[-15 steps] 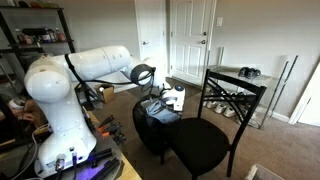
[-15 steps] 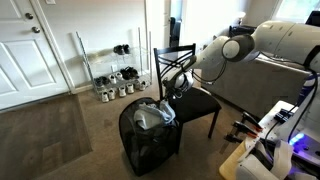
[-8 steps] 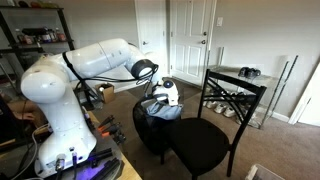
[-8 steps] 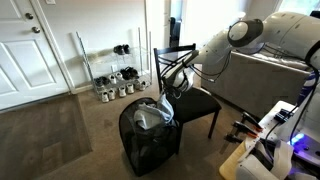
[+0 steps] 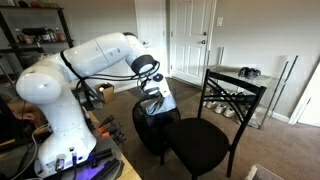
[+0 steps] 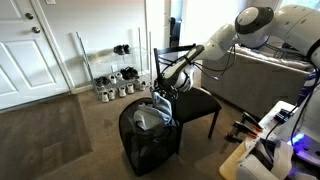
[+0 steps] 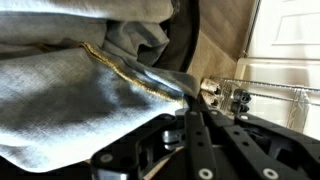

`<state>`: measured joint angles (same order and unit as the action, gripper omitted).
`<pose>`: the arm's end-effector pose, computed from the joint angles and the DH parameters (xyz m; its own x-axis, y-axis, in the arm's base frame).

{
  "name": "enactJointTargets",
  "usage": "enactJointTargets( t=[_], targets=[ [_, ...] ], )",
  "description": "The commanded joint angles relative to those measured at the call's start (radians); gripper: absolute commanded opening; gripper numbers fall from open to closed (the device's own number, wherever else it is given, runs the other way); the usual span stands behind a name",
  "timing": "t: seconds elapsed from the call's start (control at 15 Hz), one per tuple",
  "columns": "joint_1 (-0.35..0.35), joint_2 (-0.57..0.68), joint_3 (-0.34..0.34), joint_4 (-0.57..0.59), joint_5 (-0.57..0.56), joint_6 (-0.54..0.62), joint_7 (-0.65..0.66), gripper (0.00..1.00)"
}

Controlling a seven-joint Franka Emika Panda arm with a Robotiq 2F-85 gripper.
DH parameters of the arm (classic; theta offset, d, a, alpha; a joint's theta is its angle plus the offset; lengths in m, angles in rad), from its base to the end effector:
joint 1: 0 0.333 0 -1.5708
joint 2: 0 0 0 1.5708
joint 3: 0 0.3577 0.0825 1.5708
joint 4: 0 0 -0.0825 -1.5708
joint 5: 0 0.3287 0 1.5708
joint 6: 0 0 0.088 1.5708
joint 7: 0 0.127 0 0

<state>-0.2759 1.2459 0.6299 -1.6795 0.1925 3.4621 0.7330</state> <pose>0.6822 0.1076 0.0830 0.4335 -0.8927 -0.1234 -0.6869 -0.2387 -0.6865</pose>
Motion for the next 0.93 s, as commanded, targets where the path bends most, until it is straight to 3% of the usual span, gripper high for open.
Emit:
enactJointTargets(
  t=[0.0,0.27,0.47,0.87],
  targets=[
    [-0.05,-0.07,0.047,-0.164,-0.045,-0.001,-0.089,0.0],
    [-0.105,-0.067,0.129,-0.354,-0.117,-0.003,-0.17,0.0],
    [-0.063,-0.062,0.131,-0.417,-0.102,-0.006,-0.214,0.0],
    [0.014,-0.049,0.126,-0.382,-0.05,-0.012,-0.209,0.0]
  ],
)
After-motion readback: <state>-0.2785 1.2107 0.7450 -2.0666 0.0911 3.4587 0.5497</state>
